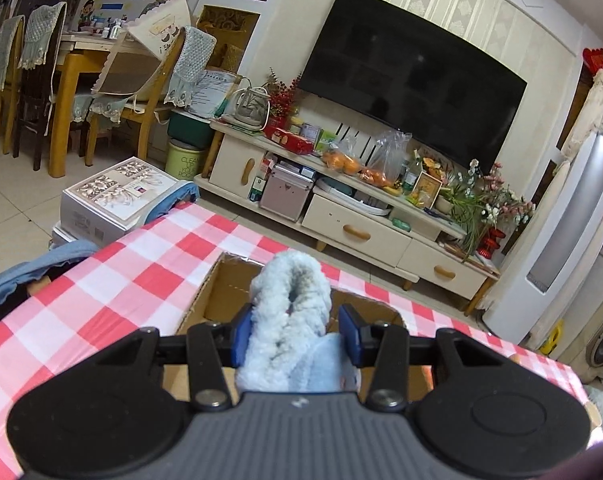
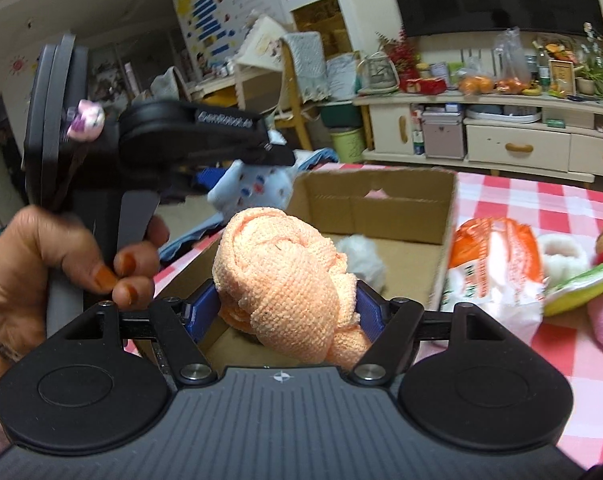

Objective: Organize soft objects
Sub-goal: 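Carry both items over the cardboard box and open both tools to drop them, then move both tools back from the box toward the remaining items on the table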

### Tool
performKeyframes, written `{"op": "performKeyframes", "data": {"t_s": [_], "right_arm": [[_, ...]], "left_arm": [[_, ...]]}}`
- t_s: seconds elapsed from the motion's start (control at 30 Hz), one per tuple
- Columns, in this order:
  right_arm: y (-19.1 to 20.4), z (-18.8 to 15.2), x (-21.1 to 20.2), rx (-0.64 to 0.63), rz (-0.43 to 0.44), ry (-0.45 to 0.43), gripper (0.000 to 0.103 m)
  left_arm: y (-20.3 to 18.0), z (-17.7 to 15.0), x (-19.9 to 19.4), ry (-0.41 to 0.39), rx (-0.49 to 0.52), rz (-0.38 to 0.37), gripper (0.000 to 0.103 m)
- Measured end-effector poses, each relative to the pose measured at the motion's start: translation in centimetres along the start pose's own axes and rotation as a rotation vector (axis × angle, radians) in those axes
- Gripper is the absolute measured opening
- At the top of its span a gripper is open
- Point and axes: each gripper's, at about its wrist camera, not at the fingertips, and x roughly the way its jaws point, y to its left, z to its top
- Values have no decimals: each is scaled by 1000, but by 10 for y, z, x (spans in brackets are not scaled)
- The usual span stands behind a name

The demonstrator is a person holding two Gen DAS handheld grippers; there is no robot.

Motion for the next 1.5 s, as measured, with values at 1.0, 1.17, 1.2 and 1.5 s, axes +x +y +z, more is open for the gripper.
{"op": "performKeyframes", "data": {"t_s": [1.0,1.17,1.2,1.5], "right_arm": [[-55,-8,-65,159,-125,-95,103],[-58,-13,-68,169,-141,-97,103],[-59,-14,-69,171,-144,-97,103],[-61,-19,-81,168,-177,-107,103]], "left_arm": [[-42,-16,1,15,126,25,98],[-53,-20,1,17,149,19,100],[-54,-21,1,18,152,18,101],[-76,-30,4,29,188,0,102]]}}
